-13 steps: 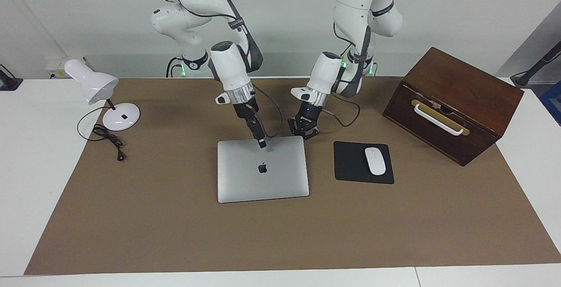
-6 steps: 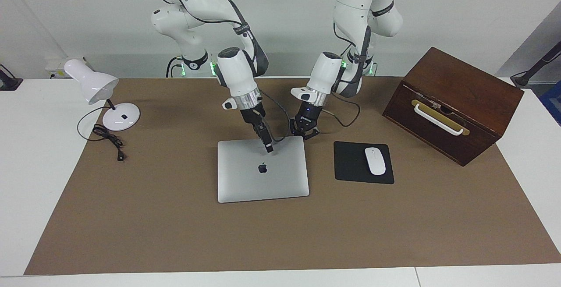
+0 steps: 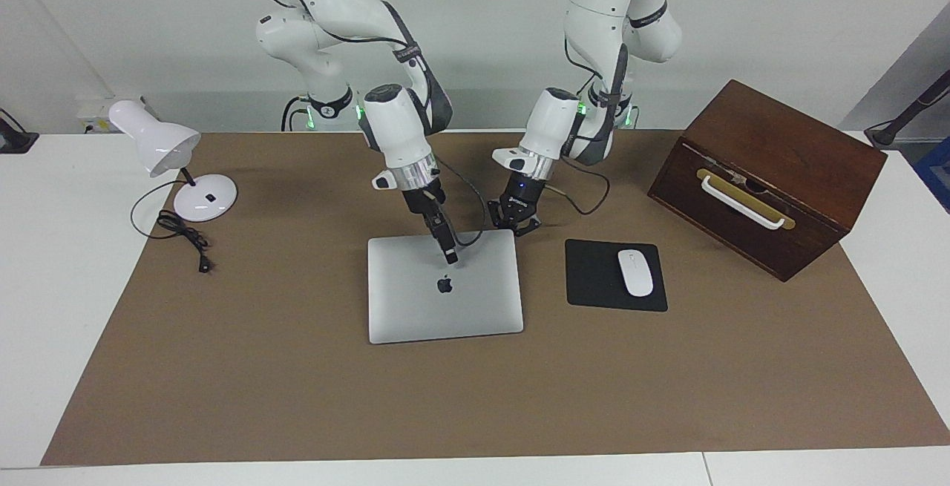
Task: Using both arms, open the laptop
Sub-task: 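Lift the laptop lid upward with the right gripper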
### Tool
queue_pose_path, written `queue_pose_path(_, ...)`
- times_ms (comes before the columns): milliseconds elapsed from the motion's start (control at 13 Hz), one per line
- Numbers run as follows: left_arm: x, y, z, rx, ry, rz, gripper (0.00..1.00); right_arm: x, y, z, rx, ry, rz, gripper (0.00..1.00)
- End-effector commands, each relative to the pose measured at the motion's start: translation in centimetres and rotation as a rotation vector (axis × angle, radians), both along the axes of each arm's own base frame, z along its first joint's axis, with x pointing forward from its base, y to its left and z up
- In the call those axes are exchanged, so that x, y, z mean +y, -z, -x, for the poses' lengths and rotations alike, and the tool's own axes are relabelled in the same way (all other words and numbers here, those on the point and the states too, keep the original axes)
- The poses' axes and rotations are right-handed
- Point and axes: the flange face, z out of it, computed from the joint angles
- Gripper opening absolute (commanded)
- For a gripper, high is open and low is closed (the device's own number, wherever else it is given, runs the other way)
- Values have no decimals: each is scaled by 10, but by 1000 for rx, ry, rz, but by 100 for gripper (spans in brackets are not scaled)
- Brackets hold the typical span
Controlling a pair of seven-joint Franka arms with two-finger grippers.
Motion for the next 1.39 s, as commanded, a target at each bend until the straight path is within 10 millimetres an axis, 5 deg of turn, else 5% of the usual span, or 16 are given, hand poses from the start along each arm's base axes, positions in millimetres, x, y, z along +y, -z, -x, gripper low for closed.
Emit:
queue_pose_path(0, -5, 12, -5, -3, 2, -8, 0, -3, -4, -18, -25, -13, 5, 94)
queue_pose_path(1311, -8, 16, -7, -2, 5, -11, 0, -2, -42, -75, 44, -72, 68, 92)
